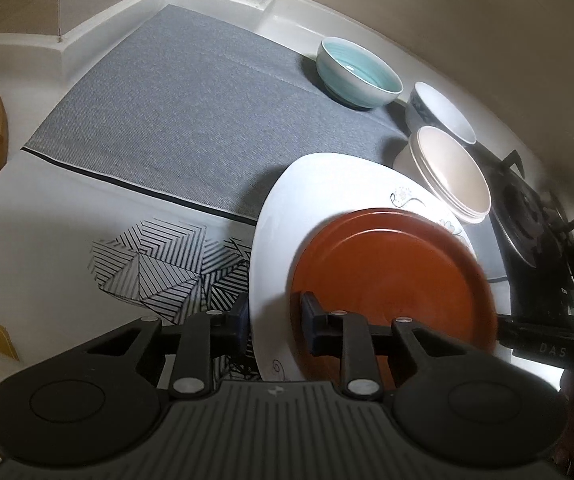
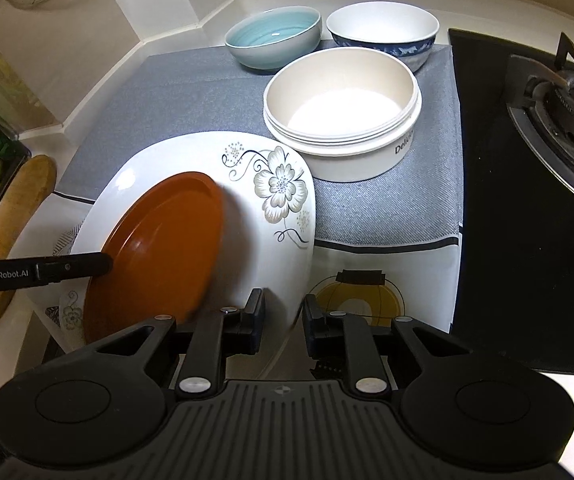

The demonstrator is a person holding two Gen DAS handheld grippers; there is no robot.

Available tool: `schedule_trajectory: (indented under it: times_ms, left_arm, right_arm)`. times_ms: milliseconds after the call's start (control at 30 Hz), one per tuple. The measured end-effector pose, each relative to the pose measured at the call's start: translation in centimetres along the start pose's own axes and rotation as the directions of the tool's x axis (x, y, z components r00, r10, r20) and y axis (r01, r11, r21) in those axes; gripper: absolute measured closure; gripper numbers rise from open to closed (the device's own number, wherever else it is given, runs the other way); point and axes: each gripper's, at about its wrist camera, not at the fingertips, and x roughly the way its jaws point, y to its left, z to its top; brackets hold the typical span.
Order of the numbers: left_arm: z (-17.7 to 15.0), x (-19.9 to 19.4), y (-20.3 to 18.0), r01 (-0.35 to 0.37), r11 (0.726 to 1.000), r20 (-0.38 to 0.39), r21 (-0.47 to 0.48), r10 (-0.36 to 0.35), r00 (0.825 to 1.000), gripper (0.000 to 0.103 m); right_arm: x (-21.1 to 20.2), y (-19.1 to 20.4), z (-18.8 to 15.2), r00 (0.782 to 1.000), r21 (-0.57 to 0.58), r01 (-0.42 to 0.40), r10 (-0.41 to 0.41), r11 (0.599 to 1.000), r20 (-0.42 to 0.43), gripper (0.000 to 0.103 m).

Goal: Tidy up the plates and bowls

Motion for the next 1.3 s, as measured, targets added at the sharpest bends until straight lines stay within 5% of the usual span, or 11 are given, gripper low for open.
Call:
schedule_trajectory:
  times_ms: [900,1300]
  left_arm:
    - [8.4,-1.0,14.1,-0.087,0.977,0.110,-0.195,0.110,0.988,0.074]
    - [9.2,-0.5,14.4,-0.090,0.979,0.123,-0.183,0.113,0.986,0.069]
  right_arm:
    - [7.8,12.6,8.1,0.999,-0.135,-0.005,0.000,0.991,-0.033,0.080]
    - [8.8,14.3,8.6,0.999,-0.134,0.000,-0.005,0.991,-0.041,0.077]
